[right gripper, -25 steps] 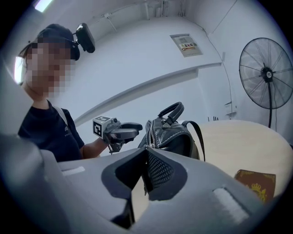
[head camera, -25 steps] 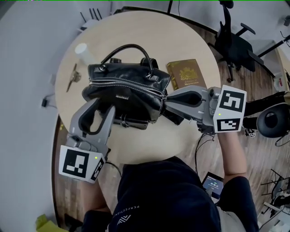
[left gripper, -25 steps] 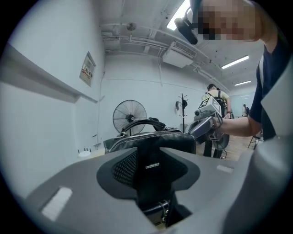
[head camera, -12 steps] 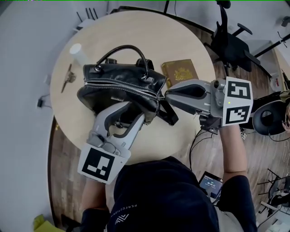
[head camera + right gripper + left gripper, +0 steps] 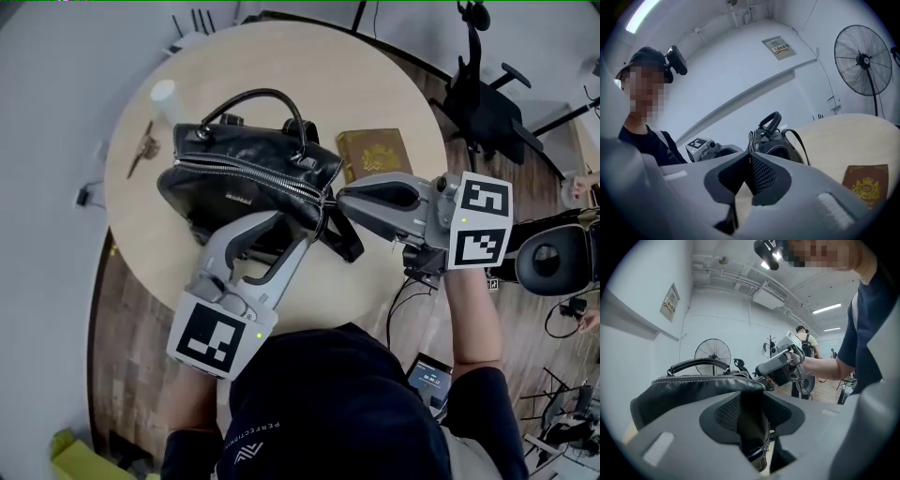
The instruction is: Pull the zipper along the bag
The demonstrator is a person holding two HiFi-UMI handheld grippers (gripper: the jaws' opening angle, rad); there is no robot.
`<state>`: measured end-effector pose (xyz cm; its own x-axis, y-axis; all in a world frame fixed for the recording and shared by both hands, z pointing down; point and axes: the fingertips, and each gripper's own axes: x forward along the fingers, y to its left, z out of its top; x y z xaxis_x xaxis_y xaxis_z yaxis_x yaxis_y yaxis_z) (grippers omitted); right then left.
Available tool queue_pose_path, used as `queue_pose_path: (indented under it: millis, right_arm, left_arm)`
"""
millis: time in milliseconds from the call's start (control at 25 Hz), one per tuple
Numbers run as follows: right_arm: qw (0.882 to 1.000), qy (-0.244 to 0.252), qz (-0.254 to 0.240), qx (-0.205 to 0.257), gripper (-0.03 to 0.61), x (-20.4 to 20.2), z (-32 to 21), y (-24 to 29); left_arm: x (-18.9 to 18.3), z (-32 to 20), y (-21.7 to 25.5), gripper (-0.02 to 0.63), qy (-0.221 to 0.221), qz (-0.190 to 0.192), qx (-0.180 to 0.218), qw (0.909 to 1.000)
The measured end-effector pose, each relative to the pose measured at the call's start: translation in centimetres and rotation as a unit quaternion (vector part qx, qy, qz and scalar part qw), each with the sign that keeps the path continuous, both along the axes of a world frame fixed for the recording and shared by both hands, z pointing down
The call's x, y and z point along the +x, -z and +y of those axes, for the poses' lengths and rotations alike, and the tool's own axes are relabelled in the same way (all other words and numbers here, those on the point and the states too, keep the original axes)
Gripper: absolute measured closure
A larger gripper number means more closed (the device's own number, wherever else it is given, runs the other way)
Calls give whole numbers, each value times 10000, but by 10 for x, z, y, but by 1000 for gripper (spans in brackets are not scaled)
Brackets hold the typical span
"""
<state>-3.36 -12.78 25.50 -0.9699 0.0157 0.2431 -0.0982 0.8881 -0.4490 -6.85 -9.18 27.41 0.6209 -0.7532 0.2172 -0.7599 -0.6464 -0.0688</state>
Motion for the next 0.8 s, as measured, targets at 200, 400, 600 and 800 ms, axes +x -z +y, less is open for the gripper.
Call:
queue_pose_path:
  millis: [200,400,600,800]
  right_arm:
    - [9967,-129,-425,-682,569,6,0,-11]
    - [9882,-316,-853,-1236,569,6,0,-17]
    - [9816,-316,-1123,-1512,568,2,3,-22]
    - [9781,-402,-1249,-1613,566,0,4,-24]
  left_arm:
    - [-2,0,-2,453,48,96,-71,9999]
    - [-2,-1,-4,453,41,84,-73,9999]
    - [-1,-2,-4,453,8,128,-100,9999]
    - [-2,-3,-4,453,-44,203,-132,9997]
